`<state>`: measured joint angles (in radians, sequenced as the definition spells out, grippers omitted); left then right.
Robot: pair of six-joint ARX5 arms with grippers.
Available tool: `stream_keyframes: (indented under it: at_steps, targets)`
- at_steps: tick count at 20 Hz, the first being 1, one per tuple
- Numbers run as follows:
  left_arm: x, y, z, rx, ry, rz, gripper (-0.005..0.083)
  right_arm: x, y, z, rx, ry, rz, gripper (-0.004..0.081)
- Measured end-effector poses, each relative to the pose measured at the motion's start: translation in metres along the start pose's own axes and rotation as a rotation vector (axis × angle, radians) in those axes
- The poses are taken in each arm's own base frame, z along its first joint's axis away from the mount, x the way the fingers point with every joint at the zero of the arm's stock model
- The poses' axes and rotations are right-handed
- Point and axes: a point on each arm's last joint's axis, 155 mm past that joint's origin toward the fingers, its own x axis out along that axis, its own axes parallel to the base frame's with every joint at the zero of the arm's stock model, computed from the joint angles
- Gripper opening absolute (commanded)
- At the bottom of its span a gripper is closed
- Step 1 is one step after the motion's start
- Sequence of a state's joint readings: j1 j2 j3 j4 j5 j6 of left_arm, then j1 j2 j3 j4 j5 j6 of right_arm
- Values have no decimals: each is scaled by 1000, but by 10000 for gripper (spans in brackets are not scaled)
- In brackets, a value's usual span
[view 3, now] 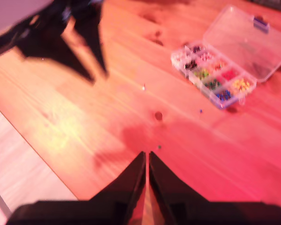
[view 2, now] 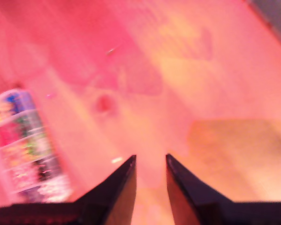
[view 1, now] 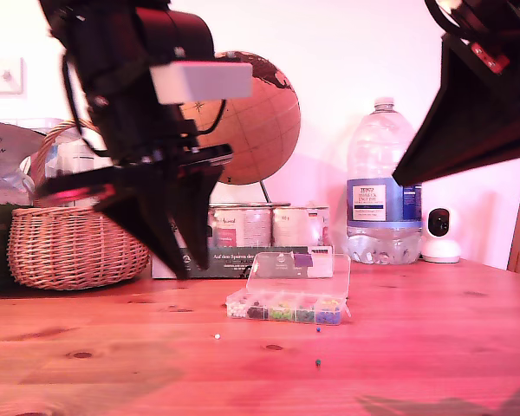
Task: Sort the loose pins on the table into their correct compartments
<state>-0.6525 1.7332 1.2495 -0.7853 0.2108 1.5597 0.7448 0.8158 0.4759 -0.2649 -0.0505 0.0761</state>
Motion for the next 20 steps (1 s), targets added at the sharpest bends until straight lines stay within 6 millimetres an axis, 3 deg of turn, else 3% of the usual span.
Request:
stream_keyframes:
  at_steps: [5, 12, 20]
  targets:
    - [2, 26, -7, 0, -9, 22, 169, 0, 0, -2, 0, 7, 0, -13]
    - [18, 45, -6, 39, -40, -1, 169, 0, 0, -2, -24, 7, 0, -13]
    - [26, 30, -18, 64, -42, -65, 169, 0, 0, -2, -25, 7, 0, -12]
